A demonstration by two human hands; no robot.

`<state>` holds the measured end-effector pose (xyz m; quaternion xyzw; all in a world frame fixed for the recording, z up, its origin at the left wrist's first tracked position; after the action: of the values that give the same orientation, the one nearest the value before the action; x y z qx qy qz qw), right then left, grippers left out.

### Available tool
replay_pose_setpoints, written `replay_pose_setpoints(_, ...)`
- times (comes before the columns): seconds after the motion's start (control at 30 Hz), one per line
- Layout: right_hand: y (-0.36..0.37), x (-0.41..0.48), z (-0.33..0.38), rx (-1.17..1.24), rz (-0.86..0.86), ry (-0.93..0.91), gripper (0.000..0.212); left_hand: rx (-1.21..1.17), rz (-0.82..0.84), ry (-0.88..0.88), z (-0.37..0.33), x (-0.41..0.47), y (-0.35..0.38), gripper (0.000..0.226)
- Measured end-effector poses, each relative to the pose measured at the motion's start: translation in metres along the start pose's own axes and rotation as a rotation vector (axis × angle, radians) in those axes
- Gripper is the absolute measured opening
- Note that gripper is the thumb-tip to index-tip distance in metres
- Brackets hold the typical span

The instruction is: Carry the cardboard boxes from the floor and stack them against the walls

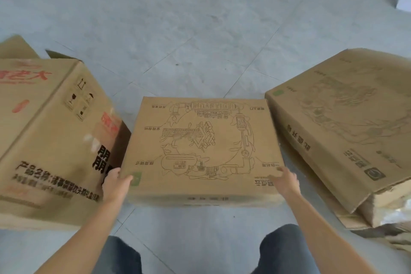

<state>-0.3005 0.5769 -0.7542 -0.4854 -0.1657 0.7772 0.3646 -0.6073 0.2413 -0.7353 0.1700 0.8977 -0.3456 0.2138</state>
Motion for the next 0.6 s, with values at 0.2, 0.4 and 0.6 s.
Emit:
replay_pose_setpoints(0.2, 0.024, 0.052, -0.048, -0.039, -0.085, 0.123, 0.071, 0.031, -0.001, -0.165, 0.058, 0.056, 0.023, 0.075)
replay_pose_setpoints(0.4, 0.029, 0.104, -0.100, 0.102, -0.038, 0.096, 0.074, -0.115, 0.104, -0.250, 0.084, 0.071, 0.026, 0.057)
replay_pose_setpoints(0.6, 0.029, 0.114, -0.112, 0.193, -0.031, 0.098, 0.079, -0.217, 0.155, -0.214, 0.082, 0.067, 0.032, 0.057)
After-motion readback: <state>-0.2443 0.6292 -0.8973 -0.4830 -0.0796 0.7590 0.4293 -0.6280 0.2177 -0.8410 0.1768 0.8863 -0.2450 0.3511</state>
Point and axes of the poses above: each hand's wrist, its own x-axis towards the middle knuckle, its own y-axis out of the palm, z = x × y, the point moved 4 cm from there along x, towards the middle knuckle, and after that the axes turned 7 degrees about z, right-handed, at the moved point
